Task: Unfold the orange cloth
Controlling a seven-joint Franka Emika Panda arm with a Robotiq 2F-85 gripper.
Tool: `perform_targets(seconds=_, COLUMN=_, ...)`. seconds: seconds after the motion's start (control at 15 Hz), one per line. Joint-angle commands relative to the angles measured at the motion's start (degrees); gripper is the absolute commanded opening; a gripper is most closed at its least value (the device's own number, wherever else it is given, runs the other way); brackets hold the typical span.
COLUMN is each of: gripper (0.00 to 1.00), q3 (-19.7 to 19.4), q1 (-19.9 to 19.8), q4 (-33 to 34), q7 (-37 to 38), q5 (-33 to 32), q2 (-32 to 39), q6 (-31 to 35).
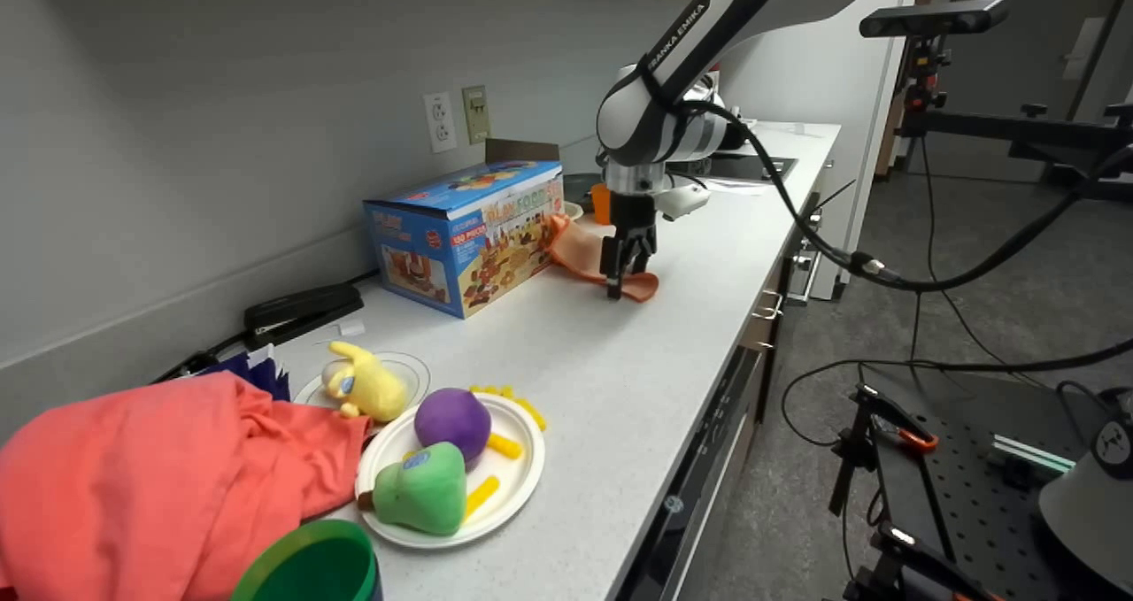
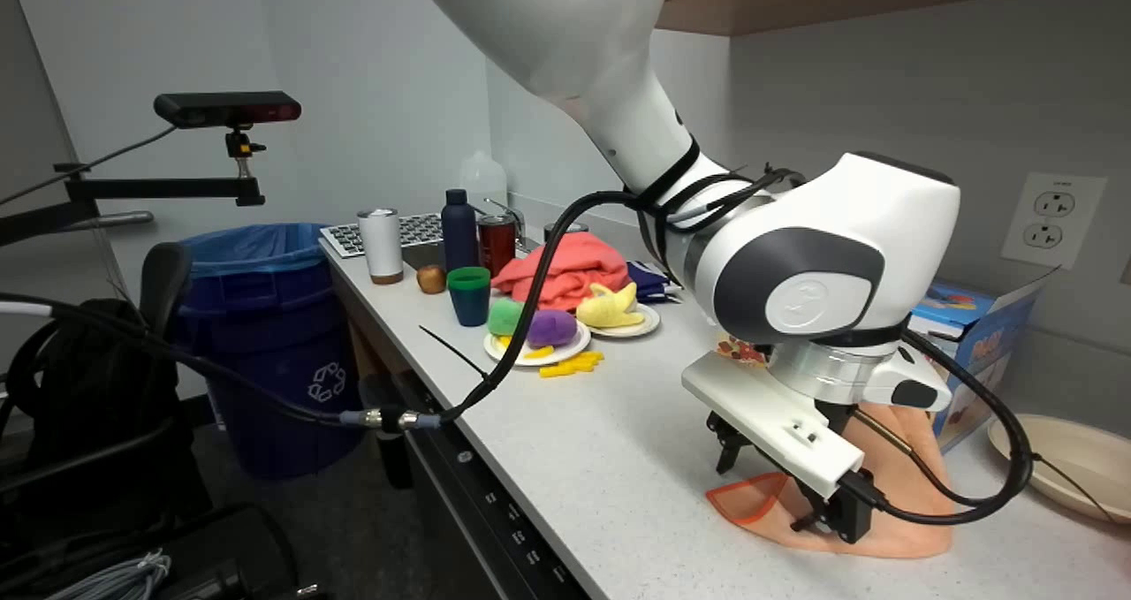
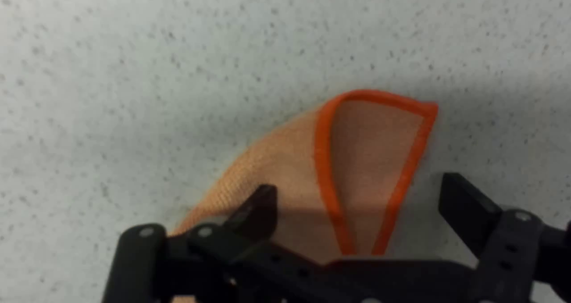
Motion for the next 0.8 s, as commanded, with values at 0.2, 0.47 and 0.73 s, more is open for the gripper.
perform_targets(seconds=0.2, gripper=1.0, q3=-2.7, q1=-0.9, q4=0.0, q7=-0.1, q5=0.3, q2=-5.8, q6=-14.0)
perform_targets(seconds=0.47, gripper=1.0, q3=-3.7, q1=0.5, q4=-1.2, q7=0.7, q5=-0.3, q2=-9.4, q6=-19.0)
perform_targets(seconds=0.73, gripper=1.0, q3=-3.0, q1=0.8, q4=-0.7, q7=-3.0, q5=2.6, q2=-10.9, q6=-17.9)
